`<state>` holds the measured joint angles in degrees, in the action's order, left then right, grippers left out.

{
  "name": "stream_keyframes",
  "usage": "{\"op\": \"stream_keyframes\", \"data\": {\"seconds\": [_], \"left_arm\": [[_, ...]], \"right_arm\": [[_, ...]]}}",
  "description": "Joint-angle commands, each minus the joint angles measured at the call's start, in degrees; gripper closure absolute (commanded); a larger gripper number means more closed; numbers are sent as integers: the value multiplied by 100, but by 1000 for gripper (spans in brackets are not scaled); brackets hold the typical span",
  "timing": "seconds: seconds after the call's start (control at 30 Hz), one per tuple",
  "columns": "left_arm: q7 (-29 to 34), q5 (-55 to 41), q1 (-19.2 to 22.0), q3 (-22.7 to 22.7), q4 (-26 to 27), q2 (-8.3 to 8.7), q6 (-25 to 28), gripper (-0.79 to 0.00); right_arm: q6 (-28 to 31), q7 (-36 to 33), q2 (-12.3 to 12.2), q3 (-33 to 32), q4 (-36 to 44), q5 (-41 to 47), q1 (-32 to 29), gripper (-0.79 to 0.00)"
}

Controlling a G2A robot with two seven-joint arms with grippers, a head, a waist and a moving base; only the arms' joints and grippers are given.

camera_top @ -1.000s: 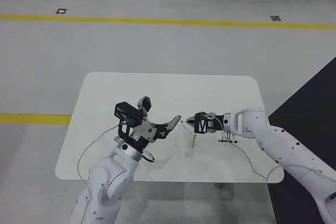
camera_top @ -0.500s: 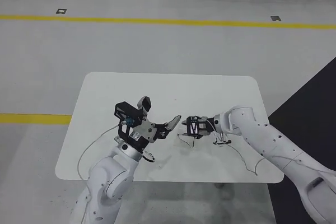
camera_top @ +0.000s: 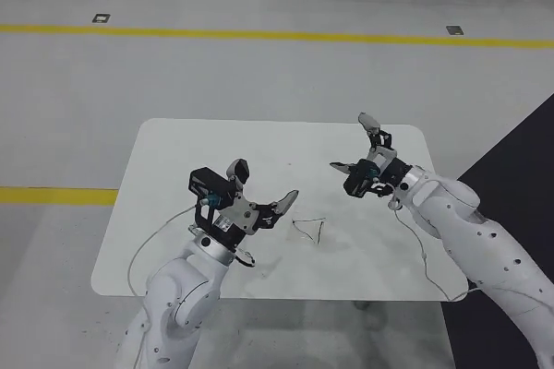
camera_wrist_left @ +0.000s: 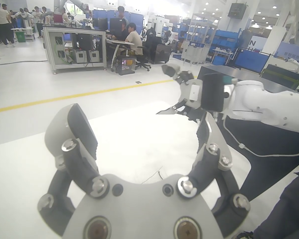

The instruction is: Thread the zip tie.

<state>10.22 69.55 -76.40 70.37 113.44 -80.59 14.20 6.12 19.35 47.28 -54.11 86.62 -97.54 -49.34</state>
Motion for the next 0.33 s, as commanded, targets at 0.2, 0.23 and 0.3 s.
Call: {"op": "stream_keyframes", "data": {"seconds": [0.2,0.23,0.3], "left_arm": [[0,0,0,0,0,0,0,-785],[0,0,0,0,0,0,0,-785],[0,0,0,0,0,0,0,-785]], "right_arm": [[-202,-117,-118,-441,509,40,-728,-785],[-202,-116,-116,-436,503,39,-717,-785],[-202,-115,-116,-432,498,36,-708,-785]]}}
